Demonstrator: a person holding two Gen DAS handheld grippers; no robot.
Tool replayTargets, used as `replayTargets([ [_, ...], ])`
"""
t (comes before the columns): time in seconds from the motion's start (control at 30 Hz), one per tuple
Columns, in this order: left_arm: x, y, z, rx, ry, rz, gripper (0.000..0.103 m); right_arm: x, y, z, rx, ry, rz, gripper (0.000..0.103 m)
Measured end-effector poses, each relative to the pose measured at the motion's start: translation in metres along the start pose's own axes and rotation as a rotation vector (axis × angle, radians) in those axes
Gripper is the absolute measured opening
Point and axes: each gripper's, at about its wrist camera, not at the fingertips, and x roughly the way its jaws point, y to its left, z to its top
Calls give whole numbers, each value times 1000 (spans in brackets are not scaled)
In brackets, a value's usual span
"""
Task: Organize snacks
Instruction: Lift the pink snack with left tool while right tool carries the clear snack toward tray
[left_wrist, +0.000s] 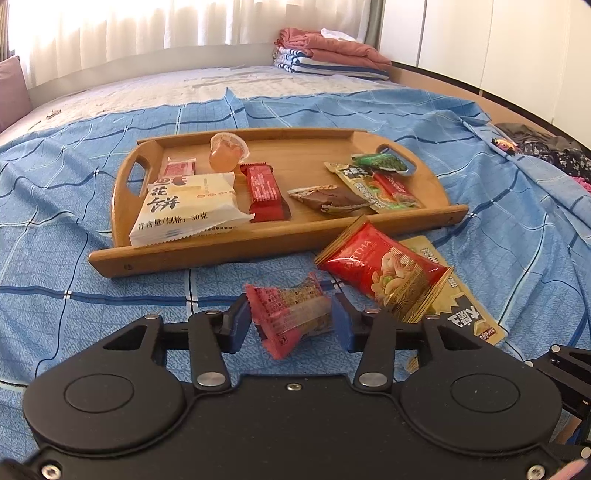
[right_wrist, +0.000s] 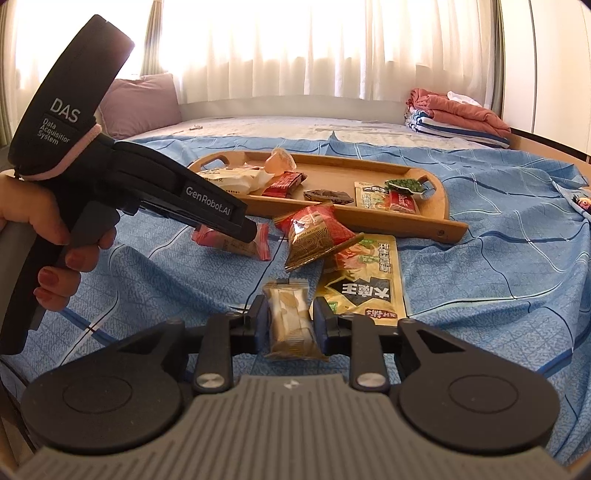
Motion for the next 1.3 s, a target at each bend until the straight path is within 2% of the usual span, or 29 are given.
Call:
replayTargets([
  [0.07, 4, 1, -1, -14, 9, 0, 51, 1, 1, -1, -2, -5, -5, 46],
  [0.13, 8, 2, -1, -25, 12, 10, 61, 2, 2, -1, -11, -5, -11, 47],
  [0.3, 18, -1, -2, -19, 20, 13, 76, 5, 4, -3, -25, 0, -6, 51],
  [0.37, 20, -5, -2, -3, 22, 12, 76, 5, 6, -3, -27, 2, -1, 51],
  [0.53, 18, -15, -6, 40, 14, 14, 64, 4, 14, -4, -39, 1, 11, 43],
  [0.6, 15, -17, -7, 47, 14, 14, 62, 3, 14, -4, -31, 0, 18, 38],
  [0.67, 12, -16, -6, 39, 19, 6, 61, 2, 13, -3, -12, 0, 27, 27],
  [0.93, -10, -7, 0, 17, -9, -1, 61, -5, 3, 4, 29, -22, 17, 26],
  [1.3, -36, 4, 21, -11, -79, 5, 60, -15, -26, 24, 77, -56, -69, 26],
])
